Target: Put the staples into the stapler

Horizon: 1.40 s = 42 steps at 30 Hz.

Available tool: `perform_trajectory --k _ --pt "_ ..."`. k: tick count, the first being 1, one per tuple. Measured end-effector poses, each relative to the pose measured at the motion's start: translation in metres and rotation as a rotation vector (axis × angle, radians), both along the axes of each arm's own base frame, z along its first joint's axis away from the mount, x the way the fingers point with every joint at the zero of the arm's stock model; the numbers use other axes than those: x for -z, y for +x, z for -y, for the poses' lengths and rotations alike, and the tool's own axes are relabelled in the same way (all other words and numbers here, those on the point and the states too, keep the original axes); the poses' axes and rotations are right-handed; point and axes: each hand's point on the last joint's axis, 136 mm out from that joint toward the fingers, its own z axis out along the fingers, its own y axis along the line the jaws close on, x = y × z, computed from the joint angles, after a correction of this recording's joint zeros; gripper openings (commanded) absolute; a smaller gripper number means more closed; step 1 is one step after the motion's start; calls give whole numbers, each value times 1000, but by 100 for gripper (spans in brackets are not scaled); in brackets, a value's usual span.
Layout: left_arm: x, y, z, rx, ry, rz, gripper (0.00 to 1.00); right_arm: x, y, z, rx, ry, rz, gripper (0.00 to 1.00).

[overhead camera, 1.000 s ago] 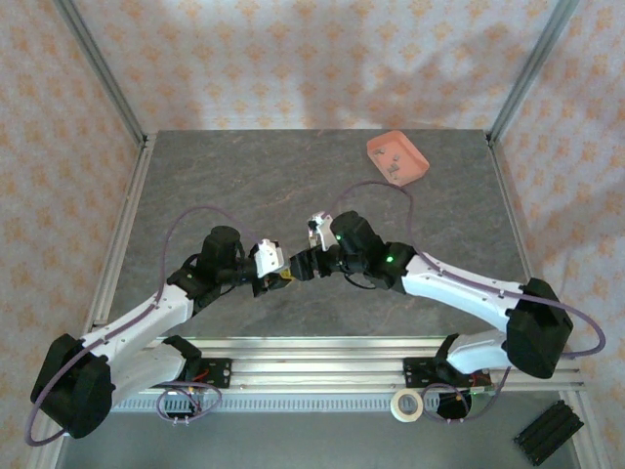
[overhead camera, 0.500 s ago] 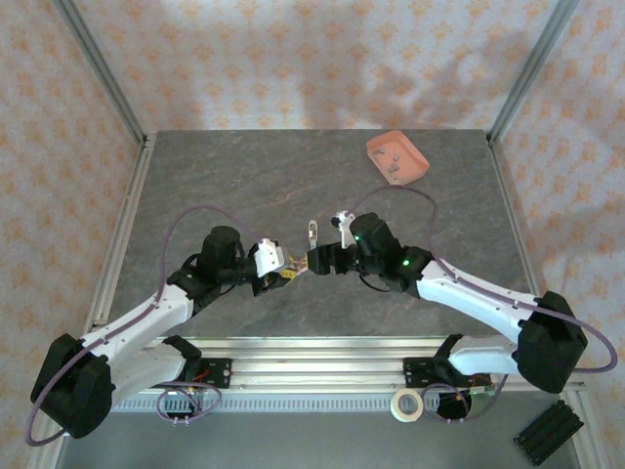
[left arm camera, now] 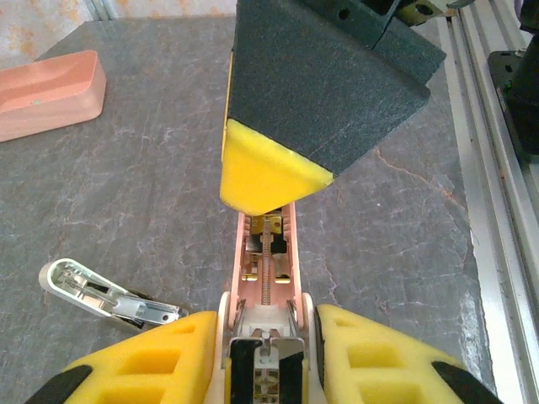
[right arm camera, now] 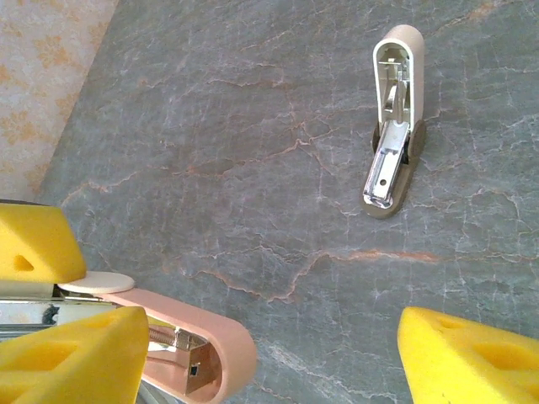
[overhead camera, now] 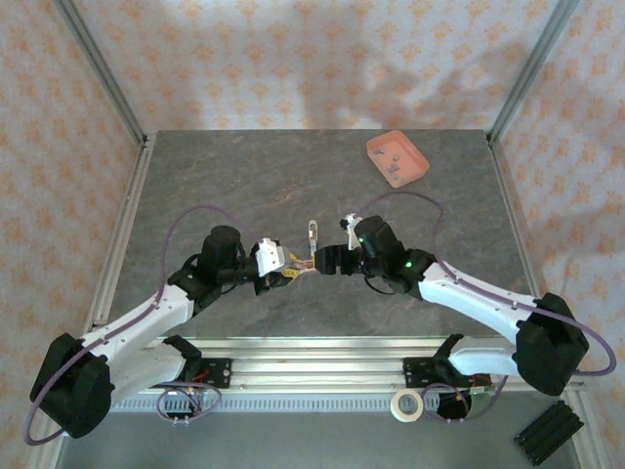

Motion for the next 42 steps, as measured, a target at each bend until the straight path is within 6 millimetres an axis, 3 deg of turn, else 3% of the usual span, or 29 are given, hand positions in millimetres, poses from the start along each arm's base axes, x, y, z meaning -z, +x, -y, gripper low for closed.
perform_trajectory --k 5,11,18,27,28,33,38,42 --pt "-6 2 2 -4 -27 1 0 -5 0 4 36 78 -57 79" --pt "-22 9 6 -22 -93 24 0 -16 4 3 87 257 -161 69" --pt "-27 12 11 -28 -128 23 0 -25 -1 -18 36 386 -258 46" --pt "-26 12 12 -30 -129 16 0 -34 -3 -25 3 436 -268 21" --pt "-26 12 11 -31 -128 15 3 -36 -4 -24 0 438 -263 20" --pt "-26 10 14 -35 -137 -1 40 -39 -8 -18 3 398 -224 16" --pt "-28 19 9 -113 -146 -17 58 -36 0 10 94 250 -129 15" --pt "-26 28 0 -211 -141 -48 66 -27 3 31 149 117 -88 15"
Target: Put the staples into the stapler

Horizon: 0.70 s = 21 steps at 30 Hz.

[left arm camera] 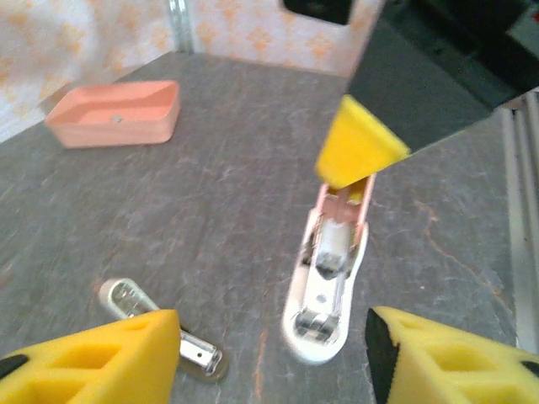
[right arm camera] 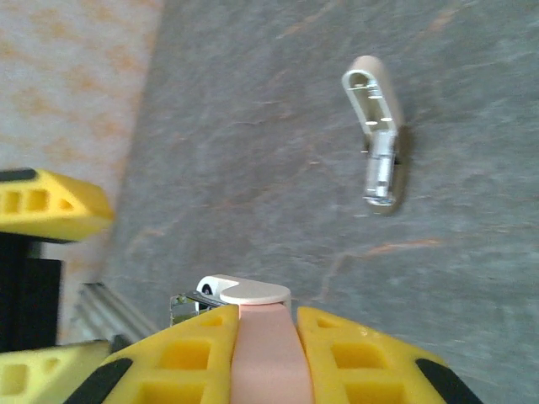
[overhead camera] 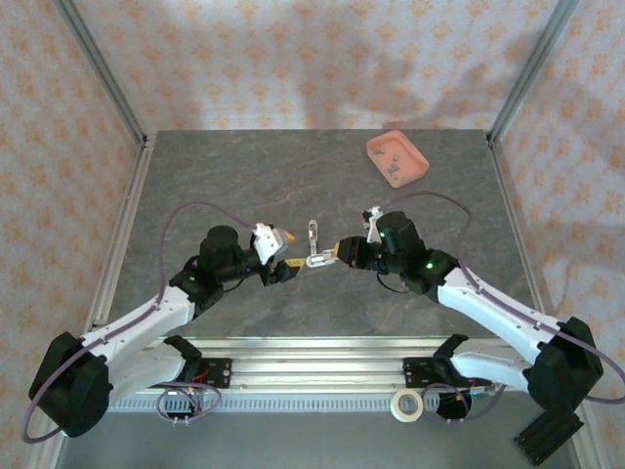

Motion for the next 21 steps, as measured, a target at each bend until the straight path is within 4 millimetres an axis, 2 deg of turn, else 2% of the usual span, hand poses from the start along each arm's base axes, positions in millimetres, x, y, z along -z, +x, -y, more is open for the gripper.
perform_trajectory --k 3,5,9,21 --pt "10 3 -7 -51 25 -50 70 8 1 11 19 -80 6 14" --pt "16 4 -10 -75 43 -82 71 11 1 16 27 -118 7 11" --pt "20 5 -14 -102 61 -124 71 15 4 23 37 -188 9 10" --pt "31 1 -12 -87 125 -202 70 23 -3 5 -43 -265 13 10"
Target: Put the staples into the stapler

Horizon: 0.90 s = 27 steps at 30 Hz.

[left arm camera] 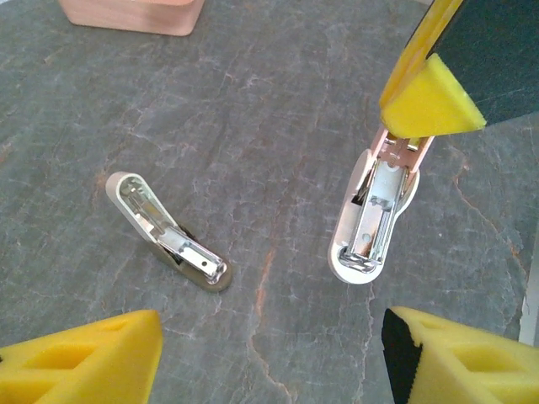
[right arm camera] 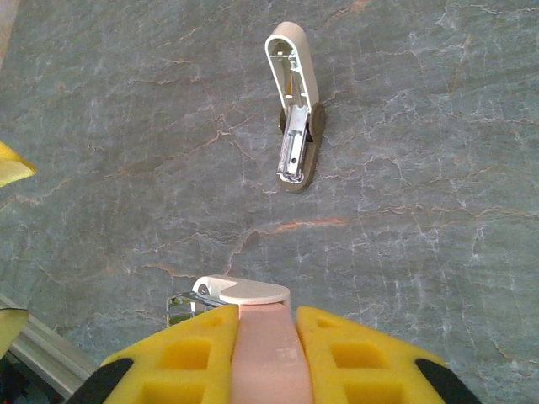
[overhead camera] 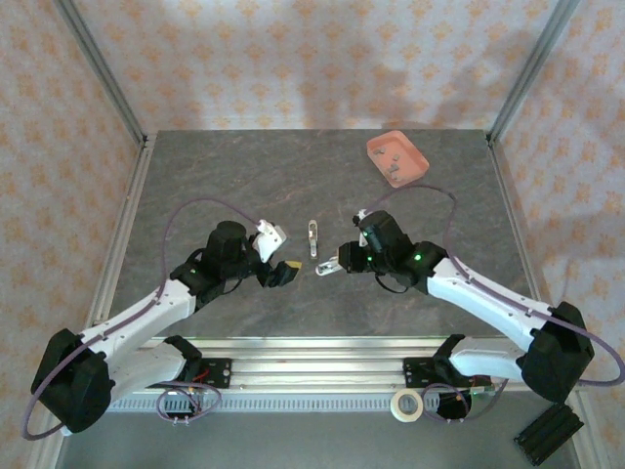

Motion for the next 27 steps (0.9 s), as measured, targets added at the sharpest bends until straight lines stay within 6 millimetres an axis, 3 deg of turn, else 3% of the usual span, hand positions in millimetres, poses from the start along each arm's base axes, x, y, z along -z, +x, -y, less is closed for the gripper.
perform_trajectory --k 10,27 --pt "19 -13 16 87 72 -34 69 2 -6 -17 -72 -13 -8 10" --pt "26 -16 56 209 117 -32 68 -9 -13 -35 -154 73 -14 10"
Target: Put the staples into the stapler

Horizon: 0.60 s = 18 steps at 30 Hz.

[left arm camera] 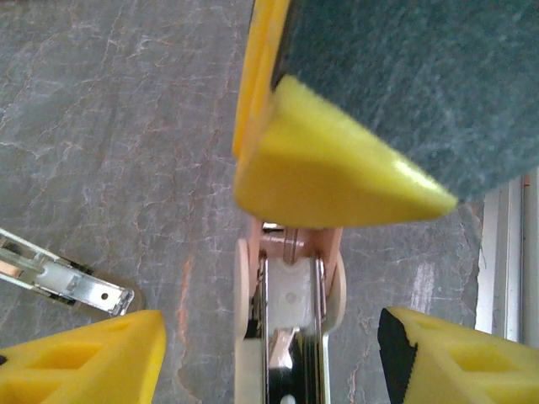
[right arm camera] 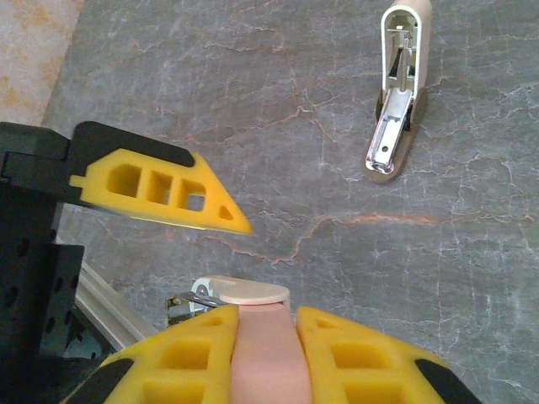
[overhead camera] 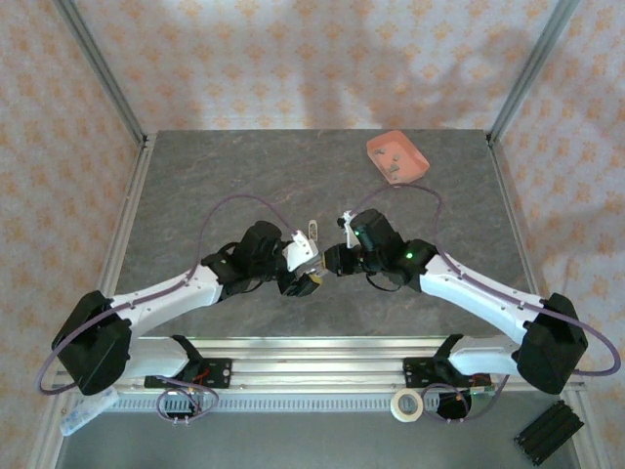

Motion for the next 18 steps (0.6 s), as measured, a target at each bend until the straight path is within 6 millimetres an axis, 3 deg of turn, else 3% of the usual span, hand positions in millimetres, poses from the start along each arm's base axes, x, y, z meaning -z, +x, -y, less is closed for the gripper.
perform_trajectory --k 6,18 --pt "2 2 4 -6 4 0 69 -2 0 -2 -4 10 4 10" --pt "-16 8 7 -73 -84 2 74 -5 1 -5 -13 27 10 10"
